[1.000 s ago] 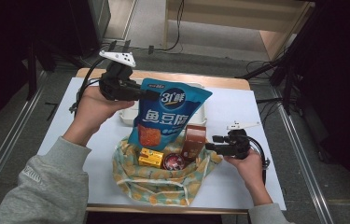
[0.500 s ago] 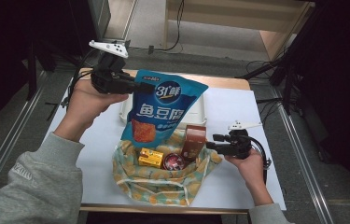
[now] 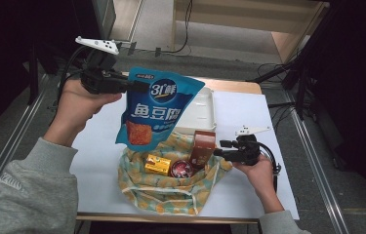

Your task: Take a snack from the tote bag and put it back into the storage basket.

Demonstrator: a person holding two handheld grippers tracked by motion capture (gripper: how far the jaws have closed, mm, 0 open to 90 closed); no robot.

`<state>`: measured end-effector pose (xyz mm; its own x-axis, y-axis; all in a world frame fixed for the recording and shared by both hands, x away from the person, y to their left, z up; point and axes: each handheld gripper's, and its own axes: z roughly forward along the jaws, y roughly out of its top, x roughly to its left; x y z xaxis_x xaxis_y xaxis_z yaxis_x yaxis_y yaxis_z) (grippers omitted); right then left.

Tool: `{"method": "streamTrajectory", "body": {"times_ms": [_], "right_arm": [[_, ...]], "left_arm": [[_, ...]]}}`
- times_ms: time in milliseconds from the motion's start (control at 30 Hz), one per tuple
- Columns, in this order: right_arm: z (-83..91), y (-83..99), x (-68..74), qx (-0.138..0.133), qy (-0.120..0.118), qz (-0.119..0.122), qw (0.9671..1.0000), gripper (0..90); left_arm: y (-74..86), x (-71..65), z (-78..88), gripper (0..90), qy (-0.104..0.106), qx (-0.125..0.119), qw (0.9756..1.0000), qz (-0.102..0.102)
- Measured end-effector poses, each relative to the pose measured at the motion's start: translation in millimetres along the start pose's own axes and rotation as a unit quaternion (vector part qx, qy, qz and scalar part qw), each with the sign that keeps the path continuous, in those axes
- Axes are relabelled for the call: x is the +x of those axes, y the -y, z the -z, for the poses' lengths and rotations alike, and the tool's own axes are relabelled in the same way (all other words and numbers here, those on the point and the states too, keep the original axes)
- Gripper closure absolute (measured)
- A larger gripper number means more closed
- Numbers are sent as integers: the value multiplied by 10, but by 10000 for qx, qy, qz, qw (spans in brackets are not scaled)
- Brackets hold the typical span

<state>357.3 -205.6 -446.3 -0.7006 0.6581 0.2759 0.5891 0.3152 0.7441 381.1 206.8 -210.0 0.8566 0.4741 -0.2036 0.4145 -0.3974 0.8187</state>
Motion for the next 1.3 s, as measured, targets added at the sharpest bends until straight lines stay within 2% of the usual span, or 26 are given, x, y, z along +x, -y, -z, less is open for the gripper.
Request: {"method": "streamTrajectory", "body": {"times_ms": [267, 567, 967, 1167, 1300], "right_arm": [[-27, 0, 35, 31, -59, 20, 10000, 457], [-33, 1, 42, 50, -76, 30, 10000, 456], [-38, 2, 61, 75, -128, 62, 9999, 455], [-44, 8, 69, 102, -142, 35, 9998, 455], [-33, 9, 68, 82, -152, 28, 9998, 454]], "left_arm": [[24, 94, 103, 900, -152, -29, 9998, 123], [-32, 249, 188, 900, -380, -39, 9990, 238], [-205, 576, 5, 900, -552, -73, 9976, 416], [-271, 671, -90, 900, -625, -57, 9973, 393], [-284, 765, -214, 900, -660, -31, 9970, 415]]}}
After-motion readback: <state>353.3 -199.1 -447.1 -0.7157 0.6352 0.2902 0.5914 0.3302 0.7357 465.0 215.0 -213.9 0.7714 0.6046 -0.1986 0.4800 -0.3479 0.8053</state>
